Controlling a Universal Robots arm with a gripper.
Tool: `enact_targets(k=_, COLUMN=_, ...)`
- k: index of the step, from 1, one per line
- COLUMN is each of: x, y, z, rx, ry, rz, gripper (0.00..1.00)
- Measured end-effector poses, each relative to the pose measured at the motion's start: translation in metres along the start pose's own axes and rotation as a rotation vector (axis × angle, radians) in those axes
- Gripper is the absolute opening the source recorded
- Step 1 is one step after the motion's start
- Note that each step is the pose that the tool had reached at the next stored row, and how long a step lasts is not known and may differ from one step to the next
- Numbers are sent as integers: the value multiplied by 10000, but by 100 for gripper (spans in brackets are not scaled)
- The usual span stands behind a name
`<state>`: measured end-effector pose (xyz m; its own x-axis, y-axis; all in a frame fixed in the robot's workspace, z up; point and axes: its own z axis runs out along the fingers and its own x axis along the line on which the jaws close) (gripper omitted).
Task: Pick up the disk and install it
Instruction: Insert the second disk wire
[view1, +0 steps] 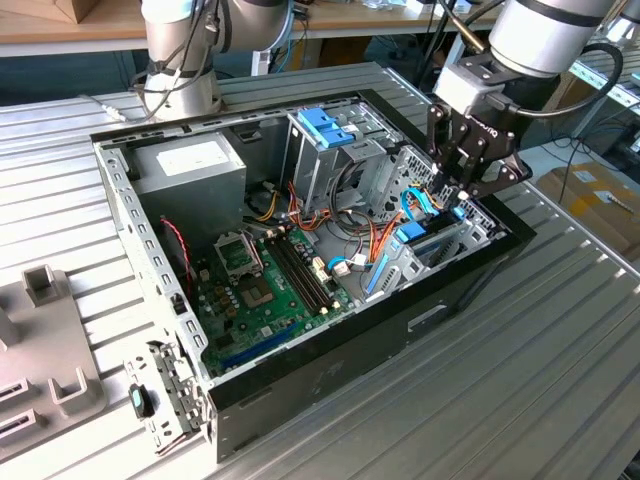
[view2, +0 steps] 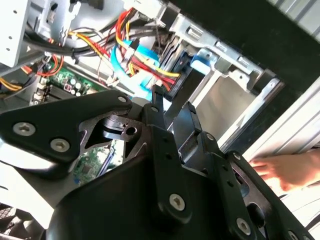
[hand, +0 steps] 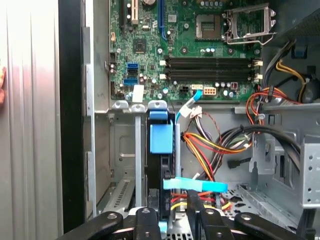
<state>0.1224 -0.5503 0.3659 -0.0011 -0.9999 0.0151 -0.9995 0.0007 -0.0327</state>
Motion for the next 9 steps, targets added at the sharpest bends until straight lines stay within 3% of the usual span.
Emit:
enact_targets(k=3, x=1, y=55, z=-1, rx=1, ry=1, rz=0, gripper=36)
enact_targets(k=9, x=0, y=67, z=-2, rx=0, ry=1, rz=0, gripper=36)
